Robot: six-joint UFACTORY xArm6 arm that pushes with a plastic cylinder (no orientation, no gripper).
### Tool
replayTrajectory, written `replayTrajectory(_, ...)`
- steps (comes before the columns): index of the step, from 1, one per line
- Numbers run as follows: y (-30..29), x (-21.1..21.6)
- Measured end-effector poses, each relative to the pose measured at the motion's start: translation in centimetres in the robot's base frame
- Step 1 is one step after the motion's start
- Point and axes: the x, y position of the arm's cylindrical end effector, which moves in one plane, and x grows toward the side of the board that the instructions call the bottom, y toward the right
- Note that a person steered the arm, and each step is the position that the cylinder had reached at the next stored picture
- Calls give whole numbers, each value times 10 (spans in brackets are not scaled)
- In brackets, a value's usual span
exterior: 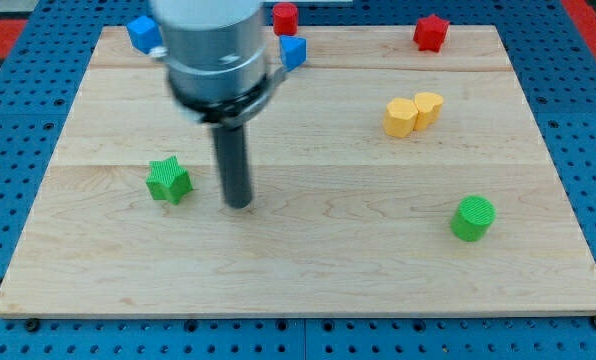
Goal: Move the green star left center of the board
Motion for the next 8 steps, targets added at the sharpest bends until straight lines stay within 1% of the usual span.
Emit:
replayTrajectory(1, -49, 4)
replayTrajectory(3, -50, -56)
replayTrajectory(4, -94, -87)
replayTrajectory(5, -101, -90)
replayTrajectory(7, -78, -82)
replayTrajectory(8, -82, -98)
